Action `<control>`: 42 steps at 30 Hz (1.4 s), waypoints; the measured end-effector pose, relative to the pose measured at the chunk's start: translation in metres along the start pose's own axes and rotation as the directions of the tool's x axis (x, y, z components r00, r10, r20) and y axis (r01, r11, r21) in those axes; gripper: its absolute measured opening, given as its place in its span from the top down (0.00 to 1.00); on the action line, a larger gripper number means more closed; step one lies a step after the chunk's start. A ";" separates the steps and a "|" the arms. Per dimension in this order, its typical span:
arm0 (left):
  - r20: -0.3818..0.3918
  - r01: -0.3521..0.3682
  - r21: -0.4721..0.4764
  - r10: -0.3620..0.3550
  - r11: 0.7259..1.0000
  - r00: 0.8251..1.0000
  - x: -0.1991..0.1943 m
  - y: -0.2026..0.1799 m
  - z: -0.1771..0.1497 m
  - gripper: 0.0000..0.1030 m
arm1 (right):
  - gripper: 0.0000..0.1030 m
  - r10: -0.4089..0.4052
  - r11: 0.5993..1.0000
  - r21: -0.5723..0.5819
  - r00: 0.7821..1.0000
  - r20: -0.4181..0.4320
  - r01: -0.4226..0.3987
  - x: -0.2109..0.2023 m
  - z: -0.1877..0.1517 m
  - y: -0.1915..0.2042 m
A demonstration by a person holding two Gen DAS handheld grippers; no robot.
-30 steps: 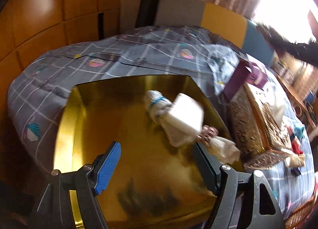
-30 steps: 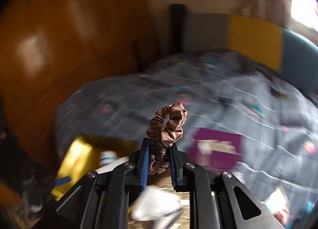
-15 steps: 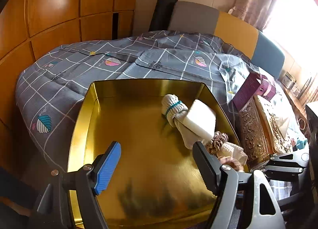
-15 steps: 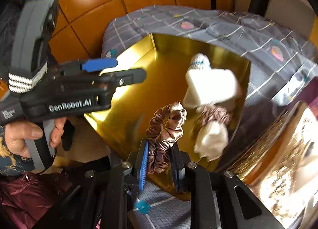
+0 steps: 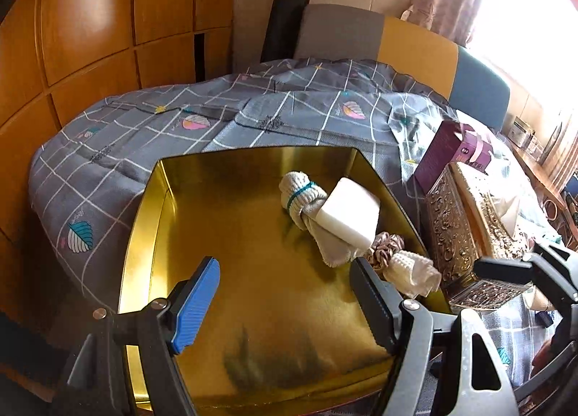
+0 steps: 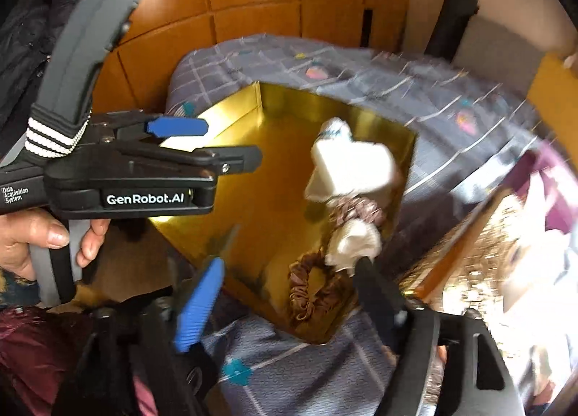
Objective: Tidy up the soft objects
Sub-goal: 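Carry the brown satin scrunchie into the gold tray and open right tool, then move both tools back over the remaining items on the bed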
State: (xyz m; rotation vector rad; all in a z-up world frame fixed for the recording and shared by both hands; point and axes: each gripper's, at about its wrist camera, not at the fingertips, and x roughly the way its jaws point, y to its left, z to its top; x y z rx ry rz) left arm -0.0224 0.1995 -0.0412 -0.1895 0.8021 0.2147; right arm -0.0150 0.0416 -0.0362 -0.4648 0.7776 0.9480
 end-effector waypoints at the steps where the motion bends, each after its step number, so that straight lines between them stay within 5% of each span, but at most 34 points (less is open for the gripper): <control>1: 0.003 -0.004 0.005 0.004 1.000 1.000 -0.001 -0.001 0.000 0.26 | 0.20 -0.017 1.000 0.001 1.000 0.023 0.017 -0.006 -0.001 0.000; 5: 0.019 -0.004 0.020 0.004 1.000 1.000 -0.007 -0.005 0.002 0.26 | 0.16 -0.121 0.993 0.027 0.984 0.133 0.118 -0.027 -0.002 -0.004; 13: 0.052 0.013 0.070 -0.017 0.997 0.998 -0.021 -0.021 0.004 0.26 | 0.04 -0.358 0.926 0.215 0.902 0.241 0.310 -0.071 -0.014 -0.034; 23: 0.066 0.051 0.133 -0.060 0.990 0.996 -0.032 -0.044 0.008 0.26 | 0.01 -0.369 0.849 0.466 0.911 0.187 0.248 -0.109 -0.059 -0.105; 27: 0.070 0.061 0.156 -0.073 0.986 0.995 -0.036 -0.052 0.009 0.26 | 0.01 -0.419 0.787 0.552 0.895 0.151 0.275 -0.125 -0.083 -0.136; 38: 0.074 0.122 0.233 -0.142 0.965 0.987 -0.049 -0.085 0.013 0.26 | 0.01 -0.613 0.537 0.733 0.790 -0.001 0.418 -0.175 -0.154 -0.219; 42: 0.080 0.160 0.267 -0.187 0.950 0.979 -0.055 -0.103 0.018 0.26 | 0.01 -0.663 0.417 0.785 0.745 -0.081 0.457 -0.190 -0.186 -0.251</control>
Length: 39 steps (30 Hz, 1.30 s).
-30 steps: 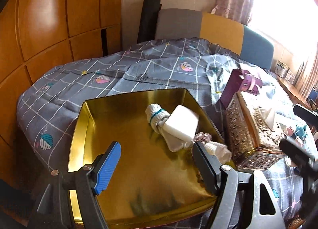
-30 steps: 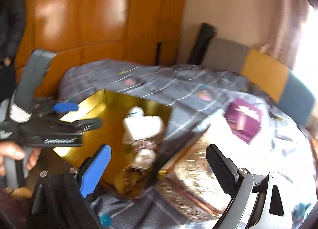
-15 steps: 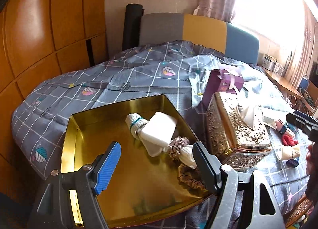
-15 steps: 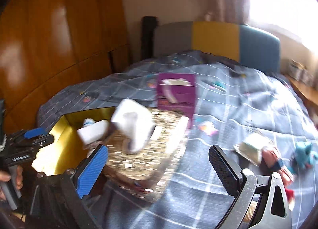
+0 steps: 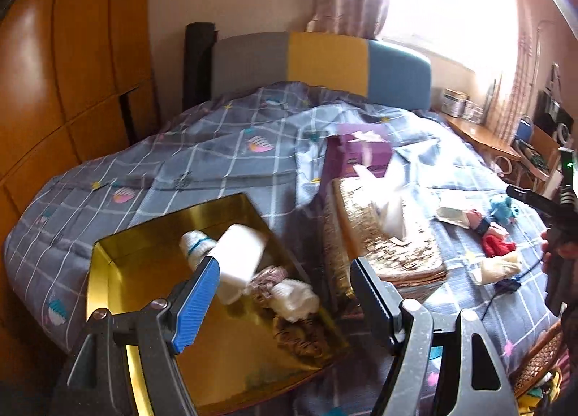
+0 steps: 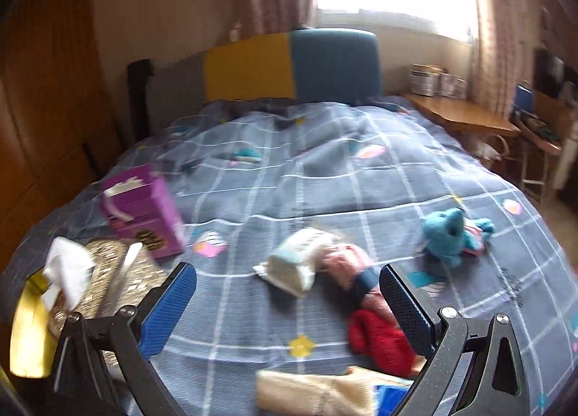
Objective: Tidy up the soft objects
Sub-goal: 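Move both tools back over the remaining items on the bed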
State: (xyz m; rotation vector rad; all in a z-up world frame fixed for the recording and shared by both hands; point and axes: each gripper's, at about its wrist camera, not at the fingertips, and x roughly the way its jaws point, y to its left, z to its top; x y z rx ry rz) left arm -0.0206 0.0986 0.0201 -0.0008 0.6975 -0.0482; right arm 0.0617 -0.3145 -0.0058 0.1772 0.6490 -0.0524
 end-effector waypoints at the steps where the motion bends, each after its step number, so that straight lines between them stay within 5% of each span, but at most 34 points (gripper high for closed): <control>1: 0.006 0.008 0.009 -0.008 1.000 1.000 0.000 -0.004 0.003 0.26 | 0.01 -0.031 0.999 0.031 1.000 0.001 0.031 0.003 0.001 -0.013; 7: 0.013 0.111 0.032 -0.112 0.993 0.994 0.001 -0.037 0.028 0.26 | 0.01 -0.215 0.933 0.286 0.976 -0.035 0.216 0.012 -0.006 -0.094; 11: -0.005 0.223 0.091 -0.223 0.971 0.975 0.005 -0.082 0.045 0.26 | 0.01 -0.238 0.871 0.428 0.969 -0.067 0.243 0.011 -0.011 -0.124; 17: -0.105 0.336 0.172 -0.322 0.926 0.941 0.033 -0.159 0.062 0.26 | 0.01 -0.215 0.839 0.496 0.973 -0.078 0.225 0.008 -0.015 -0.135; 28: -0.377 0.387 0.238 -0.282 0.891 0.882 0.152 -0.280 0.067 0.26 | 0.01 -0.135 0.785 0.594 0.985 -0.111 0.174 0.013 -0.025 -0.149; 36: -0.472 0.426 0.249 -0.275 0.870 0.838 0.232 -0.322 0.075 0.26 | 0.01 -0.075 0.761 0.637 0.992 -0.104 0.124 0.014 -0.029 -0.154; 39: -0.485 0.425 0.293 -0.250 0.856 0.838 0.255 -0.332 0.075 0.26 | 0.01 -0.051 0.763 0.637 0.993 -0.106 0.107 0.016 -0.028 -0.153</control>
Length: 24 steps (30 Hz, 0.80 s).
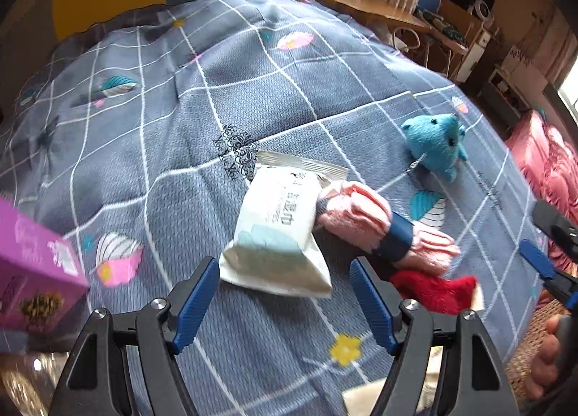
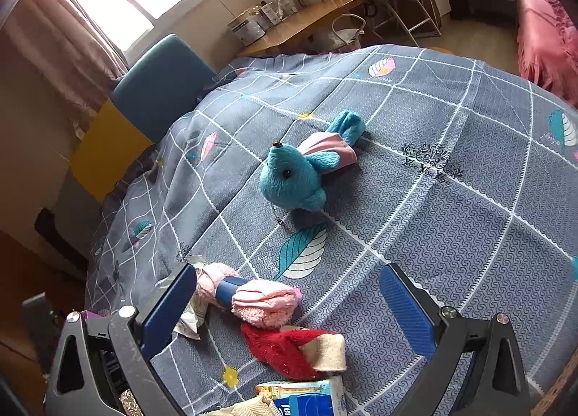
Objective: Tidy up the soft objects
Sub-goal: 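Move both tools back over the remaining items on the bed, then grasp the white wet-wipes pack with the left tool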
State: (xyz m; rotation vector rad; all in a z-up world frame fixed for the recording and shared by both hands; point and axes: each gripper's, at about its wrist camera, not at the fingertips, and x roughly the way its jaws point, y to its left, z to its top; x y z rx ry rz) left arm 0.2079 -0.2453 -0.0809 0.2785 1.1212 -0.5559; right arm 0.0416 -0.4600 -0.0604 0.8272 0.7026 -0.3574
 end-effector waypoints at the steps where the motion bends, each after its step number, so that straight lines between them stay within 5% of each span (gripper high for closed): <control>1: 0.000 -0.007 0.015 0.007 1.000 1.000 0.005 0.000 0.003 0.26 | 0.01 0.006 1.000 -0.002 1.000 -0.007 -0.006 0.001 0.000 0.001; 9: 0.007 -0.004 0.085 0.003 0.996 1.000 0.038 0.002 0.027 0.26 | 0.01 0.030 0.999 -0.017 0.999 -0.042 -0.031 0.008 -0.003 0.005; 12: 0.004 -0.009 0.088 0.009 0.996 1.000 0.046 0.001 0.031 0.47 | 0.01 0.030 0.999 -0.022 0.998 -0.047 -0.031 0.009 -0.004 0.005; 16: 0.024 -0.030 0.067 0.028 0.997 0.999 0.044 0.000 0.025 0.56 | 0.01 0.022 0.999 -0.038 0.999 -0.038 -0.023 0.009 -0.003 0.007; 24: 0.019 -0.145 -0.072 0.147 0.987 0.989 0.008 0.004 -0.017 0.58 | 0.01 -0.009 1.000 -0.005 0.998 -0.064 0.009 0.015 -0.003 -0.002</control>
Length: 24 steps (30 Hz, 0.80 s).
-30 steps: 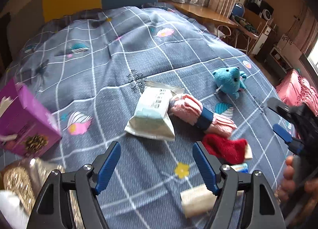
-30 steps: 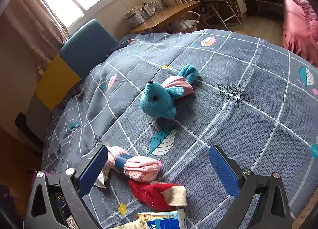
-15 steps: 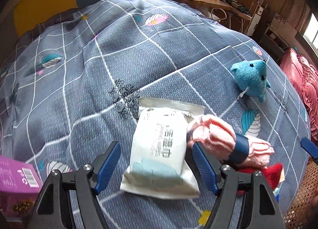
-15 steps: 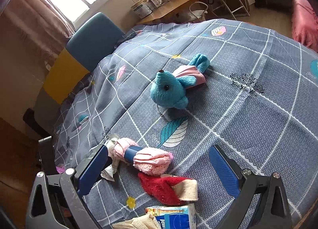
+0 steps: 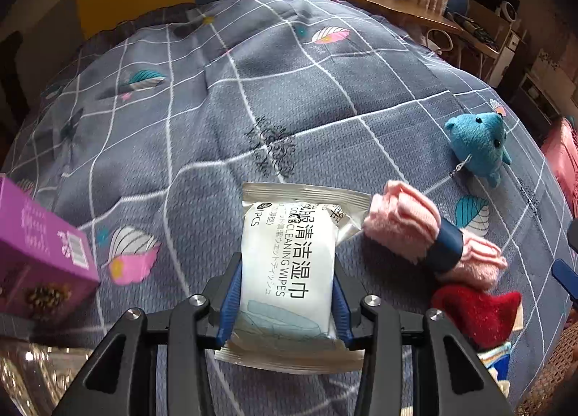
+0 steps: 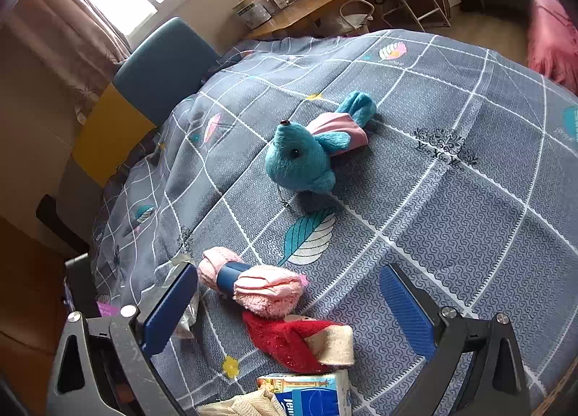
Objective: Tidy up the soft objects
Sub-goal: 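Grasp the white wet-wipes pack with the left tool, then lift the wipes pack with left tool while right tool grasps blue plush toy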
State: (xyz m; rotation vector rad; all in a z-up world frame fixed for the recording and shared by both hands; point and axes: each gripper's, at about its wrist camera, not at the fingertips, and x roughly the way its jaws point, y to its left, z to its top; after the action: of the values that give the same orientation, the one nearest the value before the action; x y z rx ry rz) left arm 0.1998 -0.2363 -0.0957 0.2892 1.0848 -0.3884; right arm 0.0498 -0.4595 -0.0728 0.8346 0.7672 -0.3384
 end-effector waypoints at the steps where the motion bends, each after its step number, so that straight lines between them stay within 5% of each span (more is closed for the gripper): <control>1: -0.008 -0.010 -0.013 0.010 1.000 1.000 -0.005 0.000 -0.009 0.58 | 0.01 -0.010 1.000 0.004 1.000 -0.006 0.010 0.001 0.000 -0.001; 6: -0.045 -0.011 -0.034 0.010 0.999 0.999 -0.014 -0.006 -0.058 0.58 | 0.01 0.013 1.000 0.029 0.999 -0.050 -0.011 0.004 0.000 -0.006; 11: 0.008 -0.033 0.002 0.033 0.999 0.999 -0.020 -0.013 -0.075 0.58 | 0.01 0.041 0.999 0.032 0.997 -0.064 -0.039 0.007 0.024 -0.008; 17: -0.004 0.013 -0.039 -0.013 0.999 1.000 -0.015 -0.004 -0.075 0.58 | 0.01 0.104 0.962 0.260 0.993 -0.048 -0.088 0.032 0.072 -0.032; 20: 0.003 0.016 -0.048 -0.016 0.999 1.000 -0.016 -0.004 -0.076 0.58 | 0.01 0.066 0.955 0.291 0.997 -0.048 -0.050 0.052 0.089 -0.027; 24: 0.013 0.017 -0.050 -0.017 0.999 1.000 -0.016 -0.005 -0.078 0.58 | 0.01 -0.041 0.980 0.191 0.996 -0.082 0.057 0.084 0.098 -0.004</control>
State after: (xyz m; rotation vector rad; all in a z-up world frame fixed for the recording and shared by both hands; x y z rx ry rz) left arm 0.1292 -0.2058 -0.1161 0.2328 1.0835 -0.3769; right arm 0.1516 -0.5362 -0.0938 1.0178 0.8378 -0.4314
